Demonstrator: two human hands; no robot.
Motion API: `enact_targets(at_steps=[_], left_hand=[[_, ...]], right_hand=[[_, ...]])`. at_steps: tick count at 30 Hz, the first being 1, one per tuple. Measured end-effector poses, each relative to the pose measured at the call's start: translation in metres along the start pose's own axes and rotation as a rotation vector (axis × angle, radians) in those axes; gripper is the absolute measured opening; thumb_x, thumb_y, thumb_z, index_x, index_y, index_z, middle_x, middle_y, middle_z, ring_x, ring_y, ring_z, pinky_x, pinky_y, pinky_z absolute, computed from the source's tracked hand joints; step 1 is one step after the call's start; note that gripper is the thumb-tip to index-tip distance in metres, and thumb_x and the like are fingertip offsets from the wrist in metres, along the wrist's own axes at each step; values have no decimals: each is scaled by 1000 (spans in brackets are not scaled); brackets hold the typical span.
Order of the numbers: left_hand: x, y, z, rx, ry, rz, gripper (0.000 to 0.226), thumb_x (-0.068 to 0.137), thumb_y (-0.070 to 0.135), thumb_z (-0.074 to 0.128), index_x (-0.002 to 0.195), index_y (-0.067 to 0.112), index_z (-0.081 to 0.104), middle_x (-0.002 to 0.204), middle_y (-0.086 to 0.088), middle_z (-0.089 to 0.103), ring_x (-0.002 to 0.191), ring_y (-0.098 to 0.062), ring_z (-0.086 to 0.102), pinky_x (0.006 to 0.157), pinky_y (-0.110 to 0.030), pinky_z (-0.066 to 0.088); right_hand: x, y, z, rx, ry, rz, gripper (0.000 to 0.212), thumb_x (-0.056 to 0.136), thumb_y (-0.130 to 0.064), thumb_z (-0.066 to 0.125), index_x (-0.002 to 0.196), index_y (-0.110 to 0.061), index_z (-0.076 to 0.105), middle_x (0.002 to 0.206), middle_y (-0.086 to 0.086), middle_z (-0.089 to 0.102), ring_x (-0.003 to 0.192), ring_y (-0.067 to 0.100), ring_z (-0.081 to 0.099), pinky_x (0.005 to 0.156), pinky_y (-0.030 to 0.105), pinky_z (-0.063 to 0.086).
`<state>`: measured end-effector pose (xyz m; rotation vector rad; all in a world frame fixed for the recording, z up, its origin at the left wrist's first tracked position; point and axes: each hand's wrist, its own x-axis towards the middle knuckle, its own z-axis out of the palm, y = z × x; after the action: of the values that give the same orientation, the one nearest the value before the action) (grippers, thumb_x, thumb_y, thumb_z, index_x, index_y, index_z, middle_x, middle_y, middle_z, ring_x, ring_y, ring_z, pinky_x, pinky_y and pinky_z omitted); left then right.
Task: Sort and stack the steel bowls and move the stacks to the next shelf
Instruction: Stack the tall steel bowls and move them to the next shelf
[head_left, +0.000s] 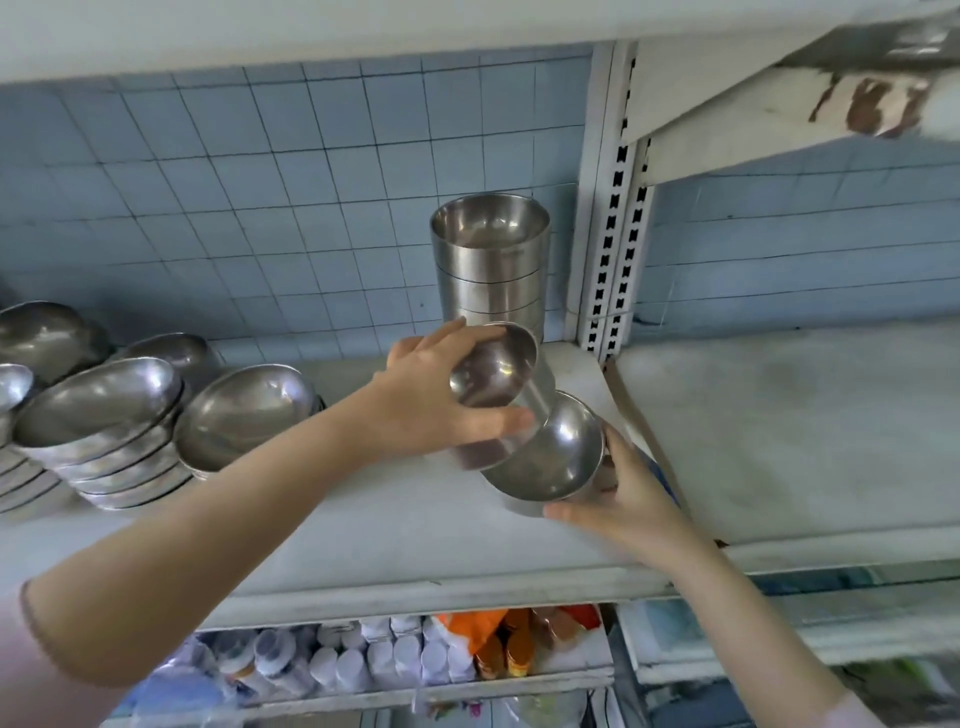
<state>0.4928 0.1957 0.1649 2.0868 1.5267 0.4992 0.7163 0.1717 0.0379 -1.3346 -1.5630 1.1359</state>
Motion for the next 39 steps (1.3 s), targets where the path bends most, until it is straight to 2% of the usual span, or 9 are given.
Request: enact_targets(at_steps=[5, 8, 14, 18, 22, 28, 33, 36, 39], left_hand=[[13, 16, 24, 99, -32, 51, 94, 49, 77, 63, 134, 59, 29, 150, 25, 22, 141, -16, 13, 116, -48, 20], [23, 22, 40, 212, -67, 68, 92, 64, 66, 72, 141, 52, 25, 157, 20, 15, 143, -17, 8, 114, -47, 16], [40, 20, 63, 423, -189, 134, 97, 66, 71, 66, 145, 49, 16, 157, 15, 17, 143, -23, 8, 111, -52, 19], [48, 17, 63, 409, -249, 98, 105, 63, 68, 70, 147, 50, 9, 159, 16, 12, 144, -18, 2, 111, -50, 17], [50, 17, 66, 527, -273, 131, 111, 63, 66, 71, 148, 47, 2, 160, 17, 3, 145, -23, -3, 111, -51, 16], [49, 13, 65, 477, -277, 114, 115, 63, 68, 72, 149, 44, -1, 161, 18, -2, 146, -19, -7, 115, -50, 11], [43, 4, 58, 333, -277, 124, 115, 65, 79, 61, 151, 43, -7, 161, 13, -18, 148, -14, -15, 119, -47, -3], [30, -16, 29, 303, -210, 109, 111, 61, 89, 45, 150, 46, -4, 159, 13, -22, 147, -13, -21, 121, -45, -5], [13, -56, -20, 387, -114, 72, 113, 59, 96, 35, 151, 43, -3, 161, 13, -13, 147, -10, -18, 122, -43, -1]], right_hand=[[1, 21, 7, 39, 44, -10, 85, 67, -27, 89, 133, -51, 40, 118, -38, 58, 110, -17, 54, 89, 6, 45], [2, 27, 8, 43, 31, -19, 86, 67, -38, 89, 139, -44, 41, 125, -31, 58, 118, -9, 54, 99, 18, 46], [5, 32, 8, 69, 24, -60, 83, 62, -42, 88, 134, -39, 47, 122, -25, 62, 118, -3, 56, 99, 25, 48], [5, 34, 9, 75, 47, -102, 89, 68, -32, 88, 142, -36, 39, 127, -25, 58, 121, -2, 55, 96, 19, 47], [4, 35, 11, 52, 74, -116, 103, 67, -43, 87, 149, -41, 24, 137, -29, 48, 127, -6, 48, 97, 17, 45], [4, 32, 12, 13, 60, -113, 102, 64, -60, 80, 148, -43, 23, 130, -40, 45, 122, -13, 47, 91, 8, 44], [-5, 11, -2, 46, 4, -85, 87, 75, -52, 78, 140, -59, 21, 131, -51, 36, 126, -23, 36, 96, 1, 35], [-7, -19, -16, -98, 76, -110, 91, 73, -74, 61, 148, -59, 12, 150, -45, 14, 142, -16, 16, 115, 21, 20], [8, -65, -14, -238, 112, -212, 83, 75, -74, 54, 150, -48, 27, 155, -30, 25, 143, -10, 21, 117, 26, 20]])
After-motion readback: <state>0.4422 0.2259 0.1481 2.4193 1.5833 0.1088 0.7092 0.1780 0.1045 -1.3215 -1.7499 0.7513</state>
